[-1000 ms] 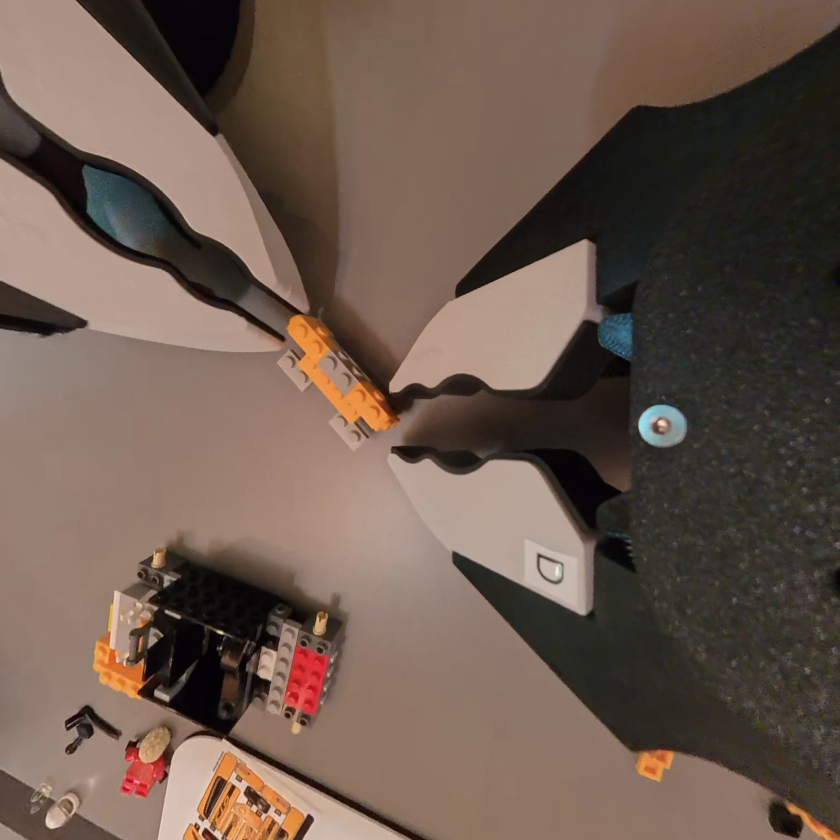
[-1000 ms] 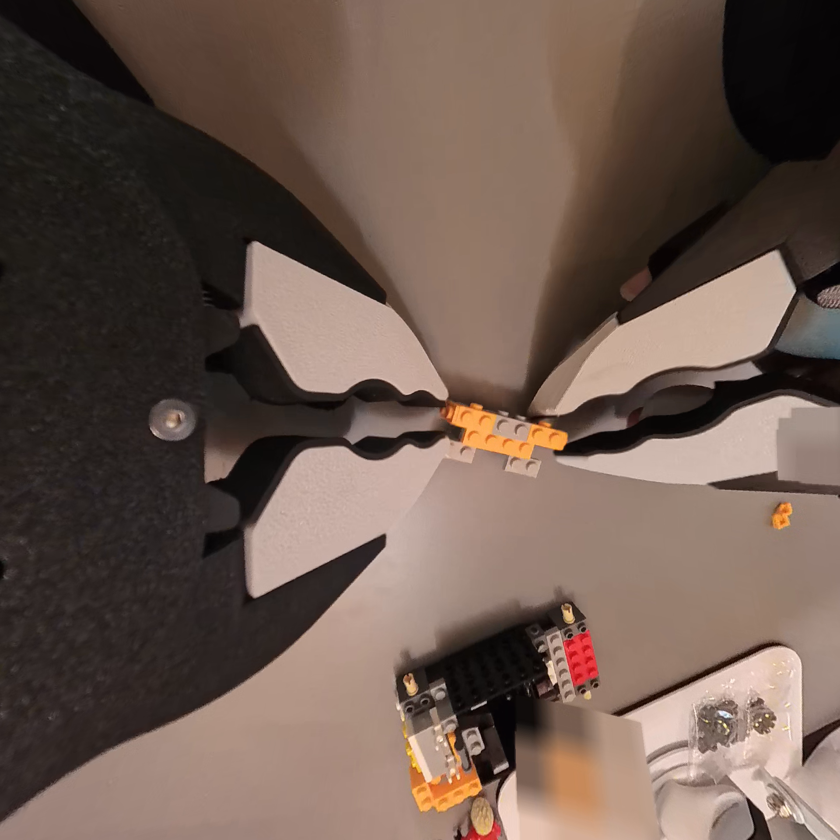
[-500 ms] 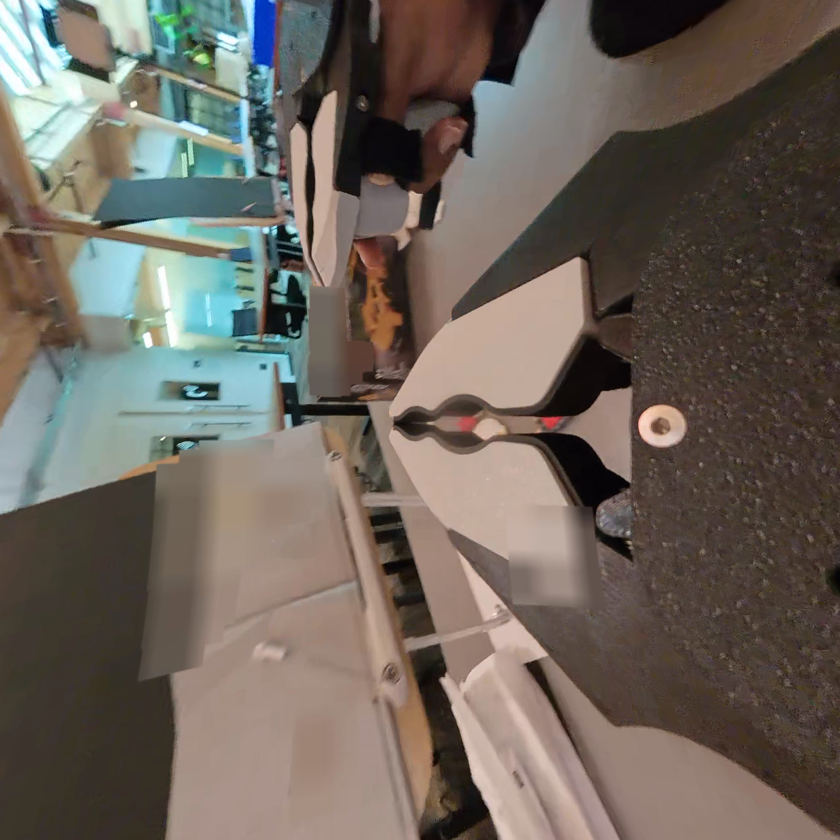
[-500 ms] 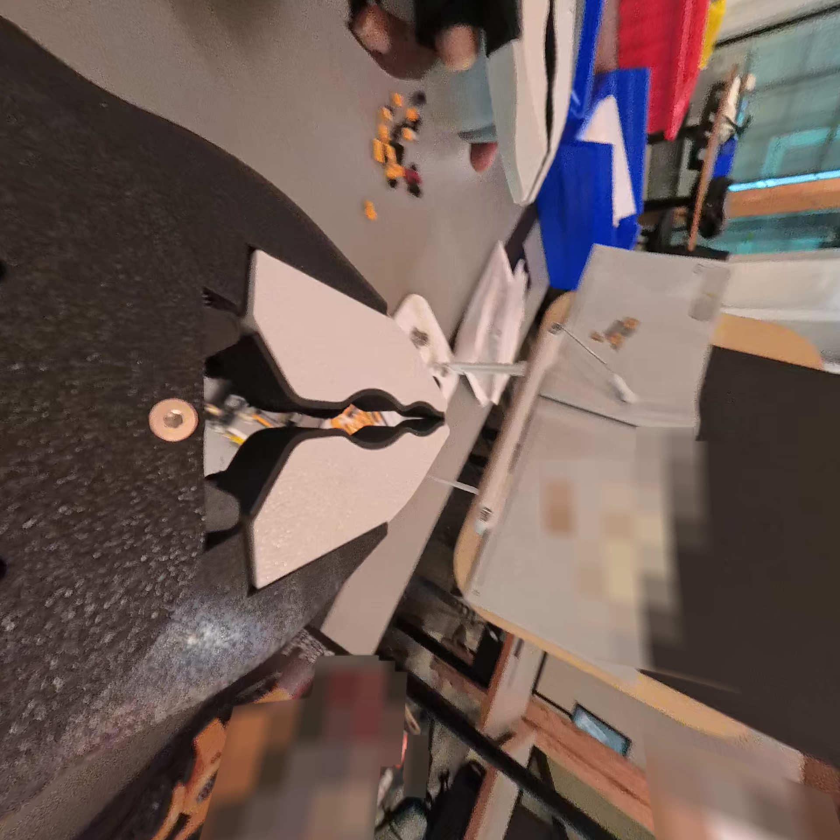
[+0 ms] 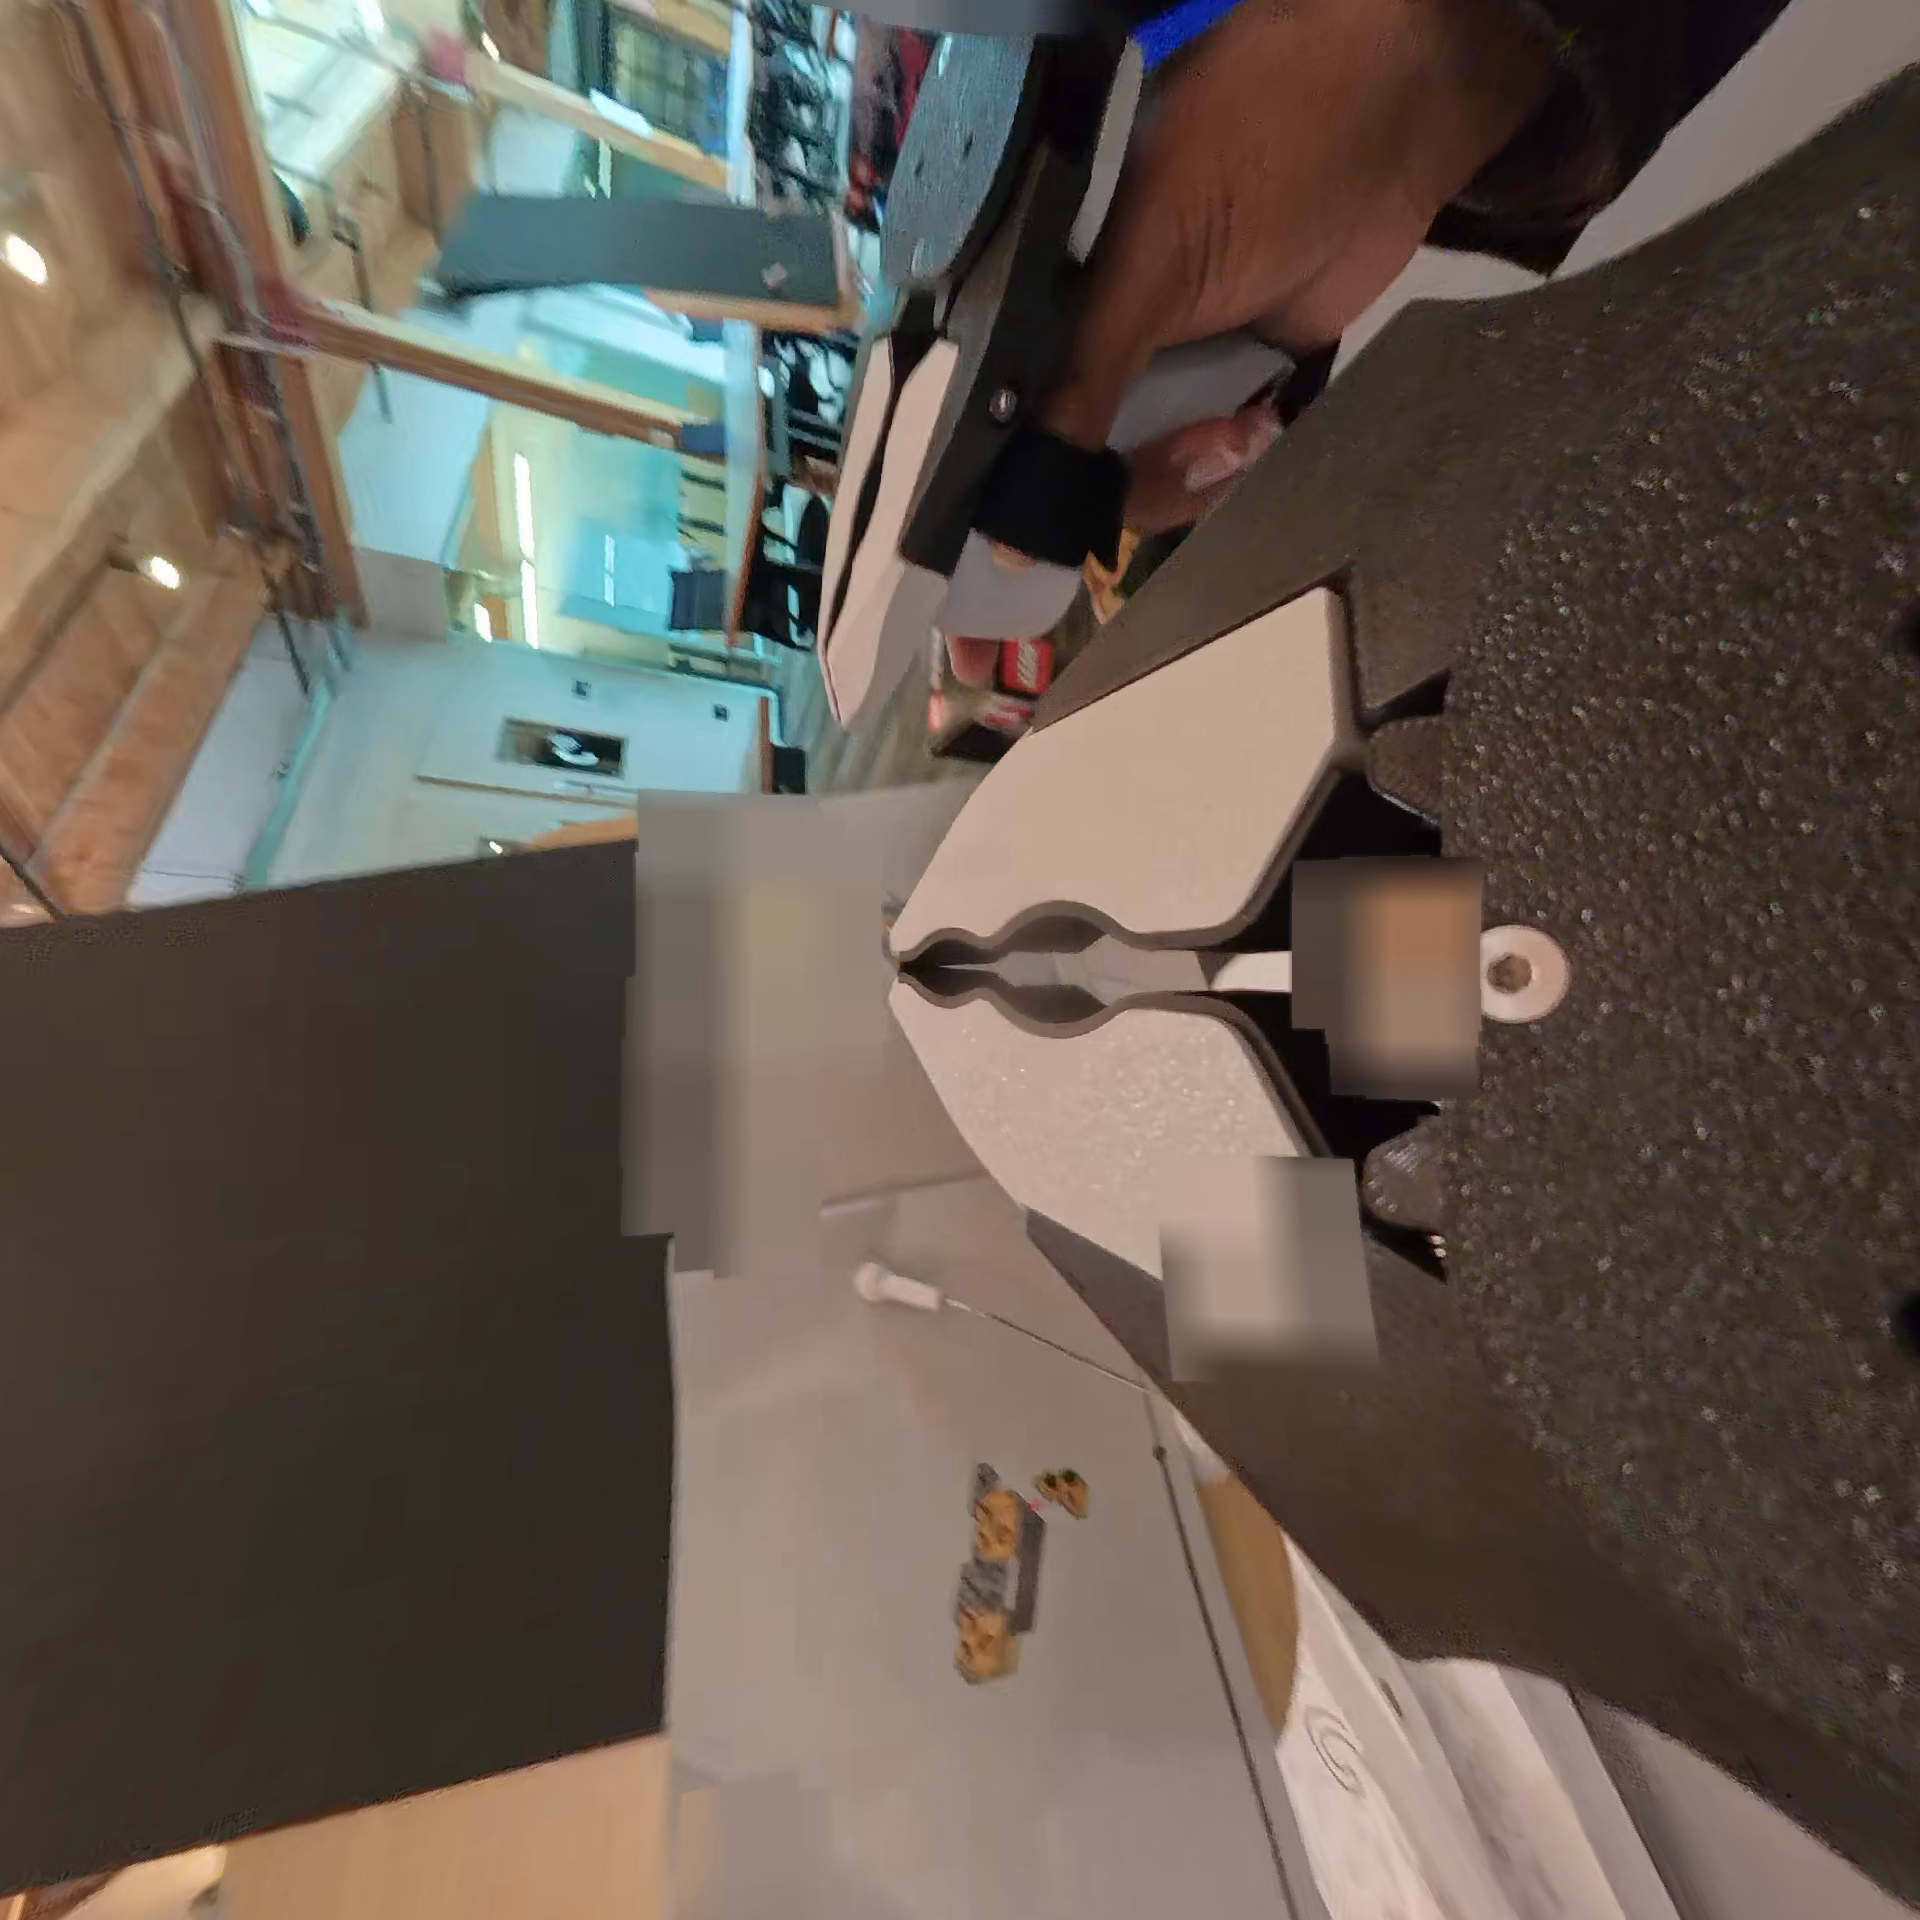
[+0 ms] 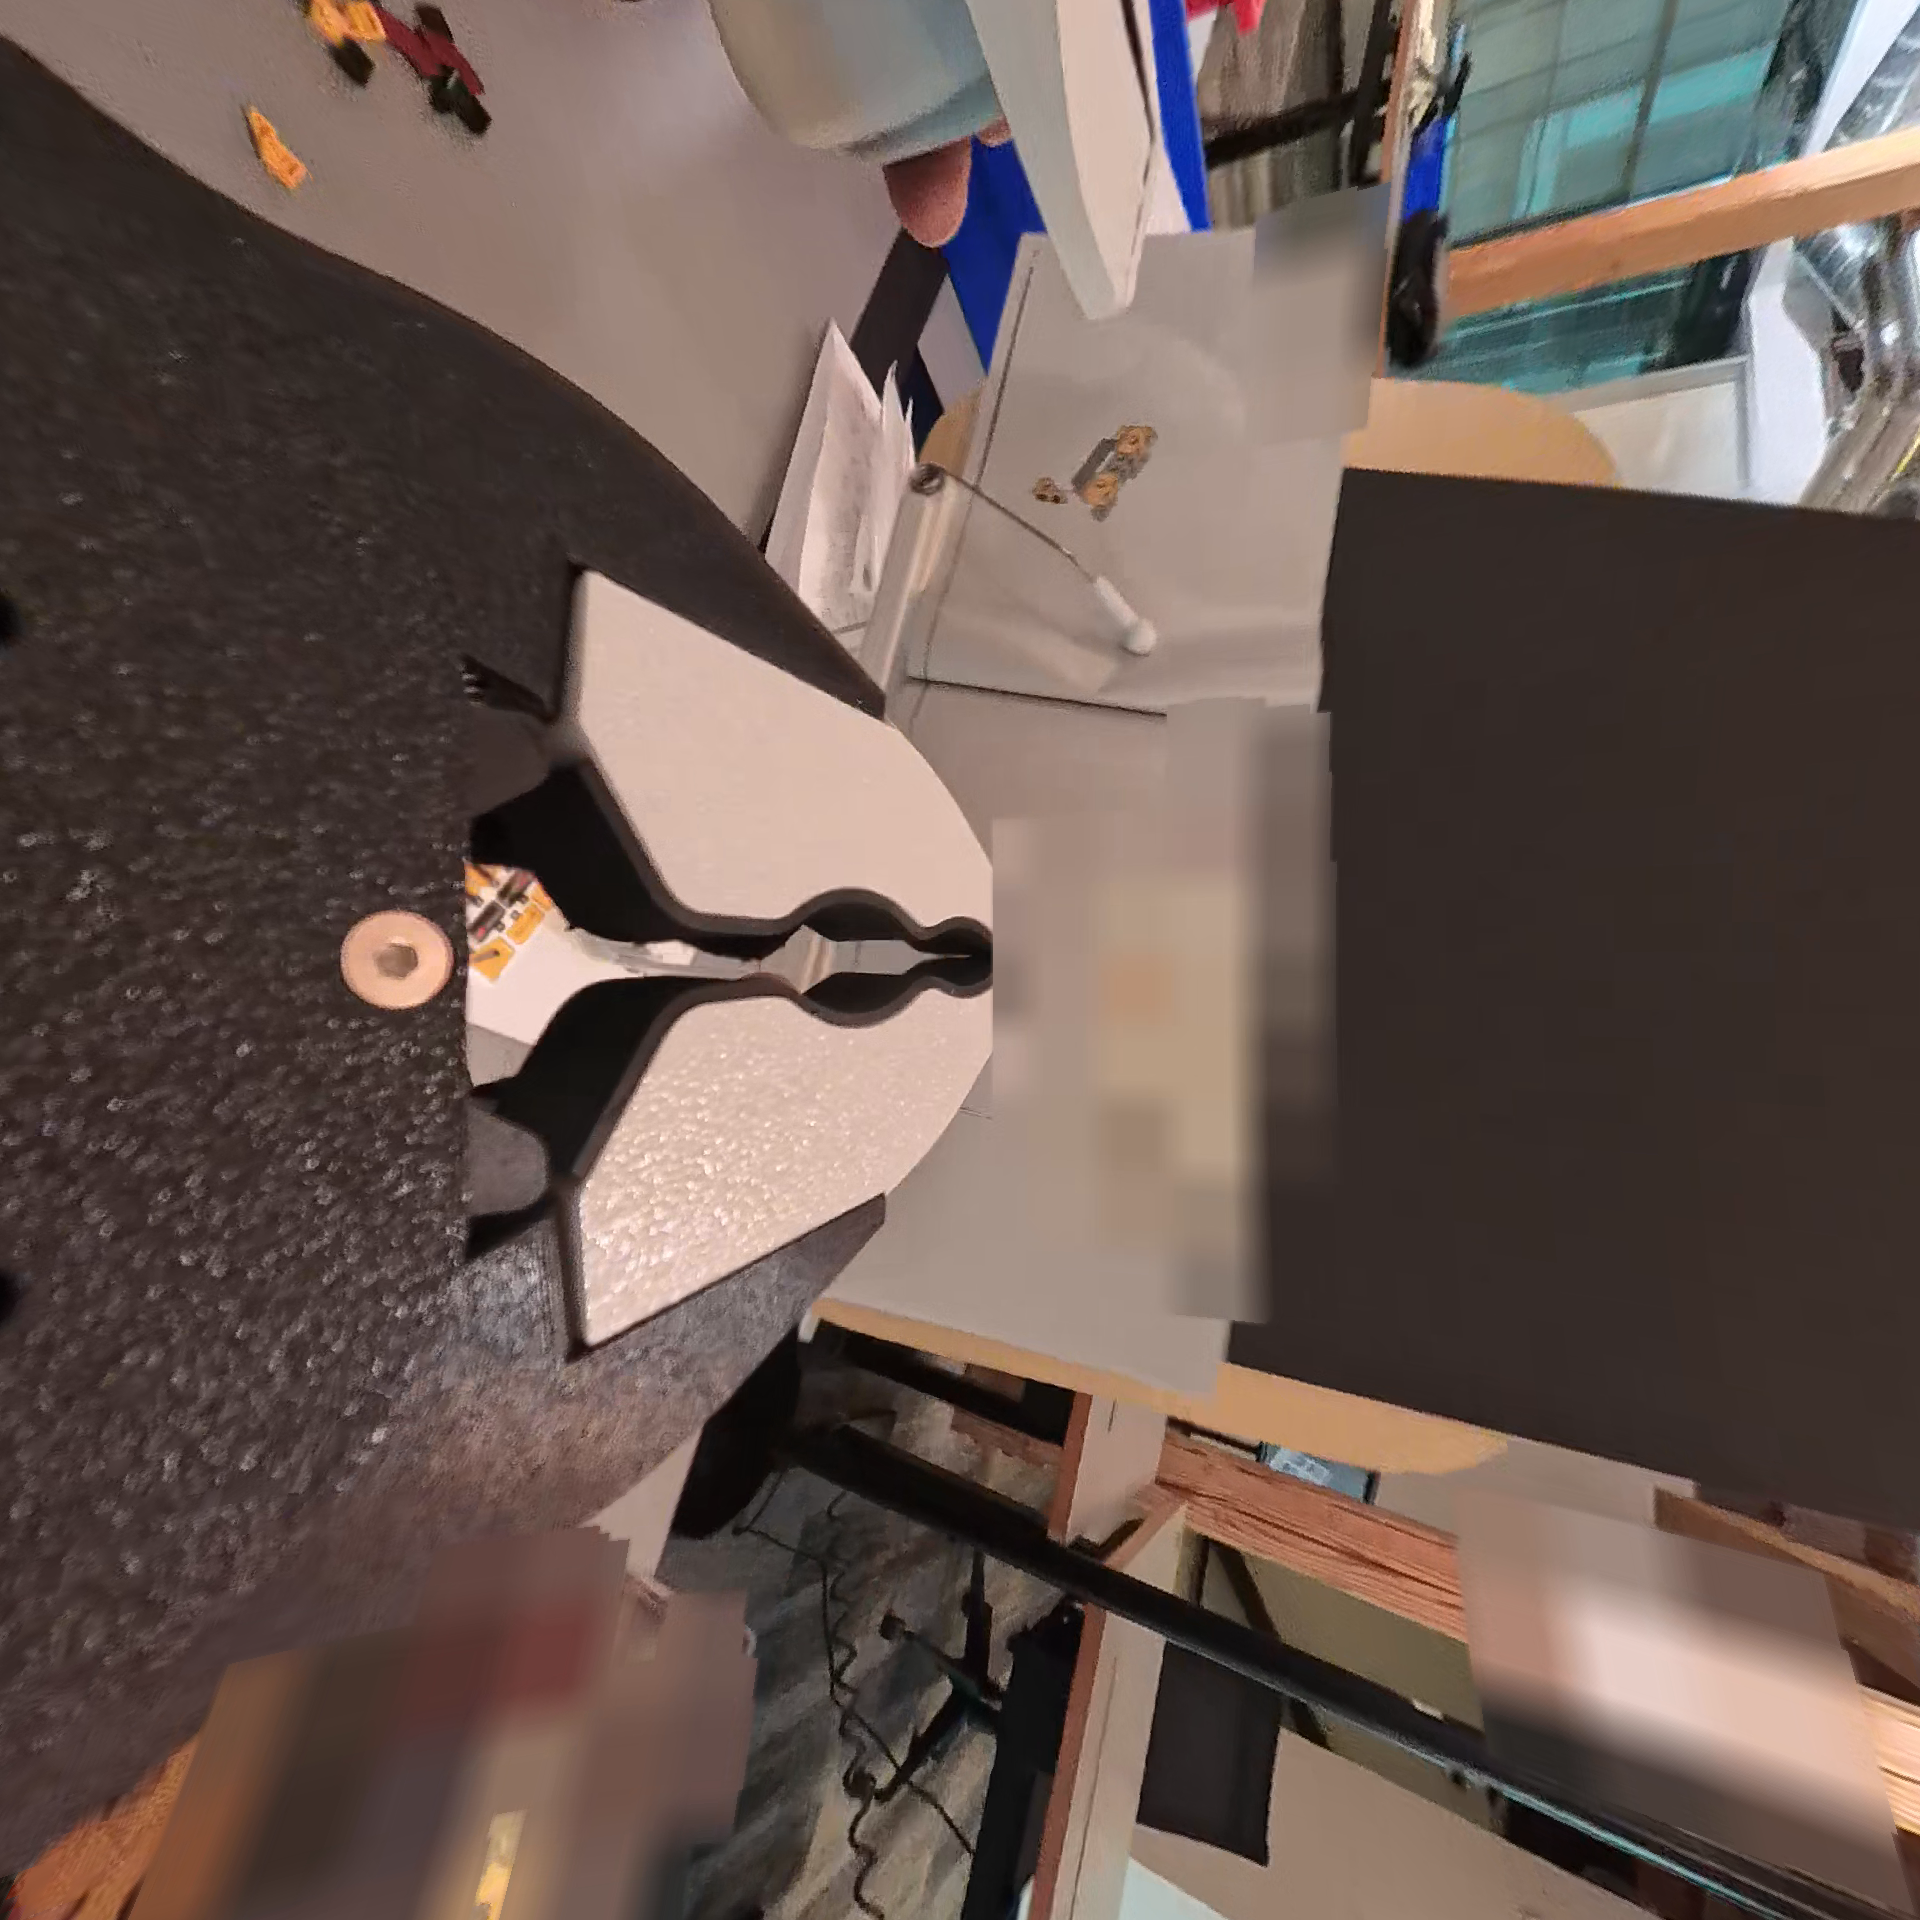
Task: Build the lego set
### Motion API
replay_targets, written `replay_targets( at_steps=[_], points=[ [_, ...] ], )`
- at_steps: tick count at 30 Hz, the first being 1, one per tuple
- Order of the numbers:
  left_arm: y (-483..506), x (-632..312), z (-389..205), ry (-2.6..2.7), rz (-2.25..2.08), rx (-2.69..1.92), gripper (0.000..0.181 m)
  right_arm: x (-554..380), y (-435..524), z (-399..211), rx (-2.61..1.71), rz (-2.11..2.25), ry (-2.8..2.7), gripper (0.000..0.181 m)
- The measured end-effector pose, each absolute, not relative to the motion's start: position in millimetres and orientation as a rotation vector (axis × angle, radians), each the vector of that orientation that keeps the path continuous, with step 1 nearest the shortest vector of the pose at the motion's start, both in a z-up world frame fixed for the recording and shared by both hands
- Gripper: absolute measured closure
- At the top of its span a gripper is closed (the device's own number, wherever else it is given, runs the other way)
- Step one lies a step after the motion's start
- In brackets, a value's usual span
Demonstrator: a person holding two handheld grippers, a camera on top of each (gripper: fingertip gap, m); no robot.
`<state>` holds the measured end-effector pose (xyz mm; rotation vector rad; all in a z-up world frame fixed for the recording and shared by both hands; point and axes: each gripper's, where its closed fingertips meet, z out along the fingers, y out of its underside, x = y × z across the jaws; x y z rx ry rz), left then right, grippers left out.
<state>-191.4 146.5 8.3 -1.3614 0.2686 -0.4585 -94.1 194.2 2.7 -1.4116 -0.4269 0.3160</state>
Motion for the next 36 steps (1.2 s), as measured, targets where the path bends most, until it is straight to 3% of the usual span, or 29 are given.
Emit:
replay_targets(
  at_steps=[9, 23, 36],
  points=[
    [169.6, -227.0, -28.0, 0.195, -0.316, -1.398, 0.181, -104.2, 191.8, -18.7, -1.384, 0.332, -0.455, 0.181],
    [172.8, -244.5, -29.2, 0.164, -0.232, -1.389, 0.181, -122.7, 189.4, -26.8, -1.384, 0.290, -0.468, 0.181],
    [168.9, -247.0, -22.1, 0.162, -0.216, -1.368, 0.181, -172.4, 225.4, 18.6, -1.315, 0.267, -0.523, 0.181]
  ],
)
